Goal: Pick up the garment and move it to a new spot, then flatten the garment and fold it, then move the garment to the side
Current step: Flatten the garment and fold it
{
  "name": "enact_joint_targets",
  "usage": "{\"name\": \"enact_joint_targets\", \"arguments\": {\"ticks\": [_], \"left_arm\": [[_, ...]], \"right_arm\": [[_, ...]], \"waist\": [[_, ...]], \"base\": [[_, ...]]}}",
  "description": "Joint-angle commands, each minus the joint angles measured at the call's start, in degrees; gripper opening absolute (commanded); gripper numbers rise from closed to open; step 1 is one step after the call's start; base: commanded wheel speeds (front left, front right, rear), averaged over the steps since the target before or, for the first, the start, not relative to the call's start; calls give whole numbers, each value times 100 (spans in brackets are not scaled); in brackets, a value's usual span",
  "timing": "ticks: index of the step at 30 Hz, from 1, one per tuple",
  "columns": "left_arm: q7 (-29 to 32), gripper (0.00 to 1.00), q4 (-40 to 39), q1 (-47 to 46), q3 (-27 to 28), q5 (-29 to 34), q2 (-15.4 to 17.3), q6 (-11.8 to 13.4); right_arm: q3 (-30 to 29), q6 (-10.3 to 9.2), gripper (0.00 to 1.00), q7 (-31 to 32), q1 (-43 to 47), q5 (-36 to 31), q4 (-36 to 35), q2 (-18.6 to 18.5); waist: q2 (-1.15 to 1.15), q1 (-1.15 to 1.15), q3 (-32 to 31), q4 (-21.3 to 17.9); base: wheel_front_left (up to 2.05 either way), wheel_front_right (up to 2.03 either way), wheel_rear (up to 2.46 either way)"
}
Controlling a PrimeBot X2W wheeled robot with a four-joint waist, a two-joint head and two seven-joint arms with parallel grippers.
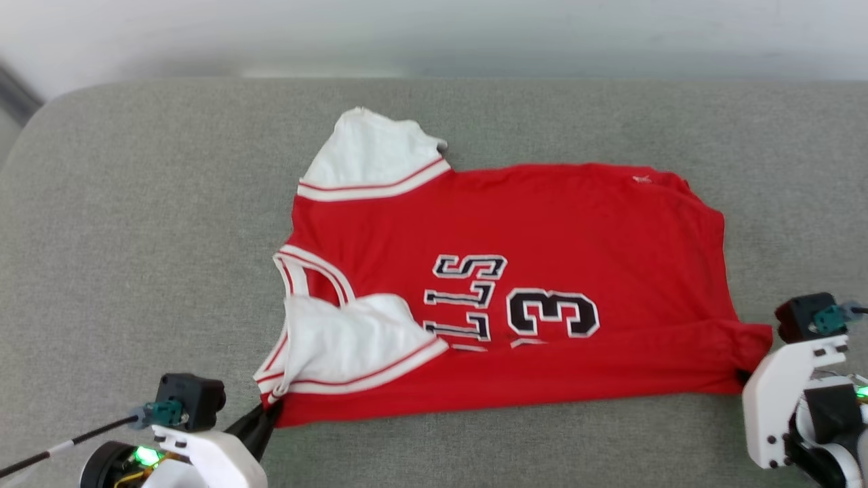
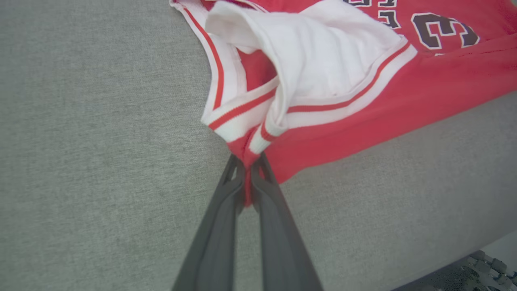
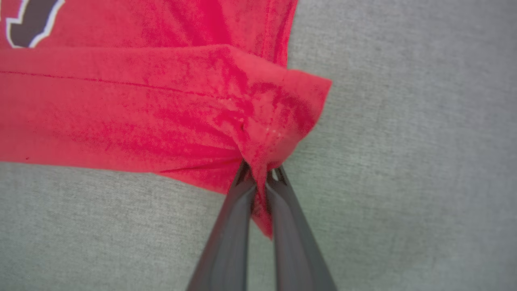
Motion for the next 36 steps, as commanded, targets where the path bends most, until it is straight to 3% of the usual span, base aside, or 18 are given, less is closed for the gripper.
{"name": "enact_joint_targets", "arguments": {"ticks": [1, 6, 14, 23, 24, 25, 26, 36], "left_arm": [[2, 0, 27, 116, -23, -19, 56, -17], [-6, 0, -32, 425, -118, -61, 131, -7], [-42, 0, 19, 827, -305, -88, 144, -24], [-55, 0, 571, 768, -584, -144, -177, -297], [-38, 2, 631, 743, -611, -136, -194, -339], [-60, 45, 687, 714, -624, -96, -200, -358], [-133, 100, 731, 673, -591, -77, -222, -380], [-1568, 100, 806, 279, 11, 193, -488, -441]], "right_arm": [[-62, -10, 0, 46, 122, 48, -102, -102], [-263, -10, 0, 314, 552, 96, -612, -372], [-474, -10, 0, 708, 1400, 160, -1261, -378], [-379, -9, 0, 463, 1581, 46, -871, -196], [-335, -9, 40, 415, 1537, 43, -813, -199], [-326, -9, 100, 362, 1482, 68, -745, -184], [-289, -9, 100, 307, 1429, 84, -701, -191], [-314, -9, 100, -653, 911, 247, -972, -252]], "waist": [[0, 0, -153, -69], [0, 0, -388, -156], [0, 0, -506, -205], [0, 0, -476, -276], [0, 0, -478, -283], [0, 0, -483, -289], [0, 0, -493, -293], [0, 0, -703, -368]], "base": [[0, 0, 0], [0, 0, 0], [0, 0, 0], [0, 0, 0], [0, 0, 0], [0, 0, 0], [0, 0, 0], [0, 0, 0]]}}
